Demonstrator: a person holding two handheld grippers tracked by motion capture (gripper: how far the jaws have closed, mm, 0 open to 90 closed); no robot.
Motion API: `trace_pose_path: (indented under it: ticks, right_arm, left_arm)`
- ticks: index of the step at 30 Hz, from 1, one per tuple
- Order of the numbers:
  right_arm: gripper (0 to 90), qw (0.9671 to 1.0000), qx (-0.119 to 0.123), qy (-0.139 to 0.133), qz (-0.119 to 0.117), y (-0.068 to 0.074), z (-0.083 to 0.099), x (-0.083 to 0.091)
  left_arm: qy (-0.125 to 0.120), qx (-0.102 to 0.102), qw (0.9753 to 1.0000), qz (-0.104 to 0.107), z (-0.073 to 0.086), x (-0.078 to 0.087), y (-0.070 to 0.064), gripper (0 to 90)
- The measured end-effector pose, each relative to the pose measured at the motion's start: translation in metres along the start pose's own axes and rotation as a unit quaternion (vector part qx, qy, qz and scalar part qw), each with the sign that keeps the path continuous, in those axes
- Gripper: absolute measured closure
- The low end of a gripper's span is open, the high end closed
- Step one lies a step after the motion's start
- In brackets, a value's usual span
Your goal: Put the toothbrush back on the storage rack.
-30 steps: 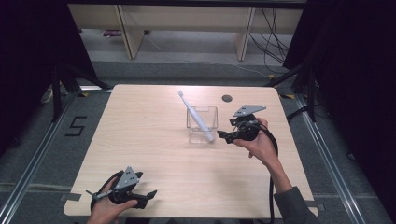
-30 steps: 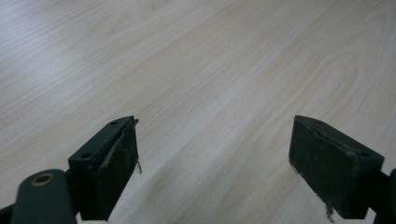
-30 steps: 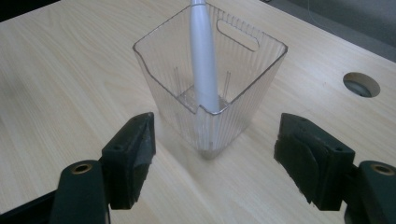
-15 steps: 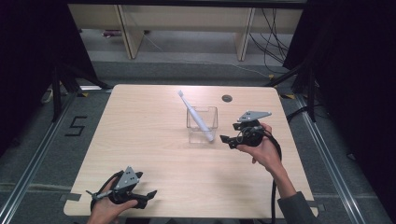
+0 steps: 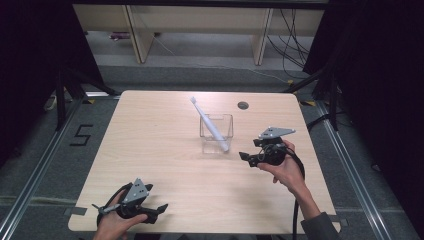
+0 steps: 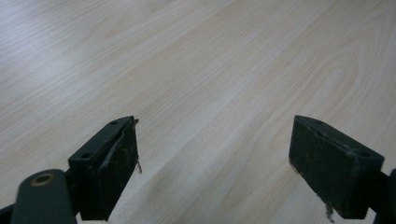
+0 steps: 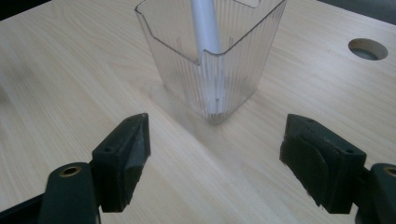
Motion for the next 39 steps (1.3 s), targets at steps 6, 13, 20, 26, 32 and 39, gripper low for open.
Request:
trace_pose_path:
  ticks: [6,13,20,26,32,39]
  right_arm:
    - [21.6,1.0,-0.008,0.0,-0.006,0.005,0.006,0.002]
    - [16.9,0.9999,0.004,-0.011,-0.007,0.009,0.011,0.003]
    - [17.0,0.9998,0.0,-0.017,-0.009,0.016,0.02,0.004]
    - [17.2,0.9998,-0.014,-0.009,-0.008,0.021,0.03,0.006]
    - [17.2,0.9999,-0.012,-0.007,-0.01,0.023,0.037,0.005]
    - [17.1,0.9998,-0.014,-0.008,-0.01,0.027,0.042,0.008]
  left_arm:
    - [0.006,-0.008,0.9999,-0.005,0.001,0.001,0.002,15.1]
    - [0.005,-0.007,0.9999,-0.005,0.001,0.0,0.002,15.1]
    - [0.006,-0.008,0.9999,-0.005,0.001,0.001,0.002,15.1]
    - [0.007,-0.005,1.0,-0.004,0.001,0.001,0.002,15.1]
    - [0.006,-0.009,0.9999,-0.006,0.001,0.001,0.002,15.1]
    - [0.006,-0.008,0.9999,-0.006,0.001,0.001,0.002,15.1]
Point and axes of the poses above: each handheld gripper's, and its own axes: x roughly backward along the jaws, z roughly out of its underside, y roughly to its left, the point moved 10 cm from there along -x, roughly forward along the jaws, and after that the axes turned 10 degrees about x, right-handed, at the moved point
